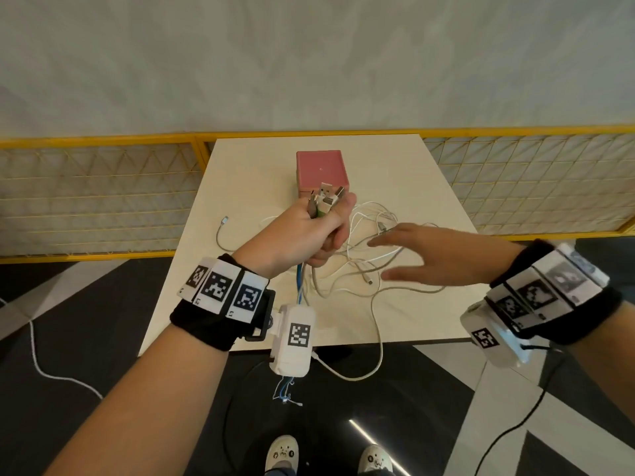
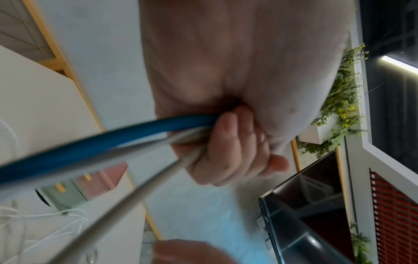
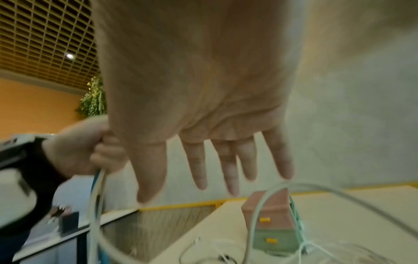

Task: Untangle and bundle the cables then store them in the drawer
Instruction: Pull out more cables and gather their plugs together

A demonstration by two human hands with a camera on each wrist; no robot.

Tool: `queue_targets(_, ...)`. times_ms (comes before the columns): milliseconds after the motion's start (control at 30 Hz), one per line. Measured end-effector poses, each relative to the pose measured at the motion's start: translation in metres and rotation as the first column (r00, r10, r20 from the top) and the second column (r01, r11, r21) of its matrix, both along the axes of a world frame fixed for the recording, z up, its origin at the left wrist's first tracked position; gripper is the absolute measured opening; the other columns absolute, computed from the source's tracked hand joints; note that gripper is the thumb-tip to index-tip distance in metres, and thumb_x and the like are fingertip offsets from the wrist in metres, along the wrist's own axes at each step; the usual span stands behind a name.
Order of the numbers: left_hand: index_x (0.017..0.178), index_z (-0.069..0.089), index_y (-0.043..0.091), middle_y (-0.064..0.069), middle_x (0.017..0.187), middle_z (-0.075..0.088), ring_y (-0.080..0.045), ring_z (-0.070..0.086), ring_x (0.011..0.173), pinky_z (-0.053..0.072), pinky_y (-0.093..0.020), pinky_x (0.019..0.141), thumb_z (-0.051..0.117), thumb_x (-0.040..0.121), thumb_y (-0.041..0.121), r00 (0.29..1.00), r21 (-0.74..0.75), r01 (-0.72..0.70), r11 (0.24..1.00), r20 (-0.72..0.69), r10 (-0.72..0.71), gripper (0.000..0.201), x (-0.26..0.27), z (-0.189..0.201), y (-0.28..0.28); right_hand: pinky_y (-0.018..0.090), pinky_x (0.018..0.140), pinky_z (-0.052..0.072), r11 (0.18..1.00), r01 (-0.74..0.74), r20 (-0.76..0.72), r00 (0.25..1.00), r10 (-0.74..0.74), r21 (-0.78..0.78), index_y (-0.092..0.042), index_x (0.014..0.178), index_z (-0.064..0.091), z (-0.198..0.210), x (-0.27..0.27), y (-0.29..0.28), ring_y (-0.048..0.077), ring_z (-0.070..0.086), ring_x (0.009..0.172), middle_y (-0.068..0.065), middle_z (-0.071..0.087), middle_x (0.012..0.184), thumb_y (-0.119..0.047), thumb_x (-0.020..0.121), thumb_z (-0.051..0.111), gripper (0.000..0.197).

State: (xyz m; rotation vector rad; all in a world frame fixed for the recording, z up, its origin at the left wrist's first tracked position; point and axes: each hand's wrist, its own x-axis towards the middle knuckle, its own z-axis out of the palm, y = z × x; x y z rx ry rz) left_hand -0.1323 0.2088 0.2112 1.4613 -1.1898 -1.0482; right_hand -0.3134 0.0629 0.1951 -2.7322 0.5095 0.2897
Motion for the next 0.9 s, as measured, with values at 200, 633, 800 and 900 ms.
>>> queue_targets(200, 0.062, 0.04, 0.006, 0.001, 0.05, 0.024, -0.013, 0.018, 0.041, 0.022, -0.02, 0.042, 0.036, 0.104, 0.036, 0.99, -0.16, 0.016, 0.987, -0.137, -0.038, 0.052, -0.004, 0.01, 0.002, 0.07, 0.108, 0.009, 0.984, 0.045, -0.24, 0.967, -0.086, -0.173, -0.033, 0.124, 0.046, -0.08, 0.011, -0.007, 0.026, 0.036, 0.133, 0.004, 0.039, 0.131, -0.007, 0.095, 0.043, 0.039)
queue_targets(633, 0.061, 0.037, 0.01, -0.003, 0.056, 0.016, -0.011, 0.014, 0.041, 0.02, -0.016, 0.041, 0.034, 0.104, 0.039, 0.976, -0.183, -0.05, 0.982, -0.217, 0.009, 0.052, 0.0, 0.021, 0.004, 0.016, 0.075, 0.042, 0.952, -0.182, 0.152, 0.977, 0.147, 0.247, -0.02, 0.117, 0.054, -0.07, 0.019, 0.015, 0.013, 0.054, 0.076, -0.01, 0.046, 0.094, 0.007, 0.089, 0.033, 0.044)
queue_targets(800, 0.063, 0.04, 0.006, -0.001, 0.052, 0.022, -0.014, 0.02, 0.041, 0.021, -0.021, 0.042, 0.034, 0.105, 0.037, 0.98, -0.159, -0.051, 0.986, -0.196, 0.019, 0.052, -0.006, 0.017, 0.003, 0.016, 0.094, 0.033, 0.939, -0.213, 0.073, 0.977, 0.201, 0.269, -0.026, 0.139, 0.042, -0.08, 0.019, 0.025, 0.007, 0.045, 0.099, -0.005, 0.048, 0.11, -0.018, 0.1, 0.042, 0.04)
queue_targets(900, 0.073, 0.061, 0.003, -0.001, 0.058, 0.052, -0.019, 0.051, 0.054, 0.044, -0.023, 0.055, 0.032, 0.105, 0.036, 0.998, -0.129, -0.064, 0.99, 0.016, 0.067, 0.054, -0.013, 0.007, 0.002, 0.019, 0.108, 0.028, 0.945, -0.122, 0.19, 0.979, 0.066, 0.304, -0.022, 0.142, 0.039, -0.063, 0.021, 0.022, 0.007, 0.042, 0.123, -0.002, 0.048, 0.135, -0.018, 0.101, 0.038, 0.041)
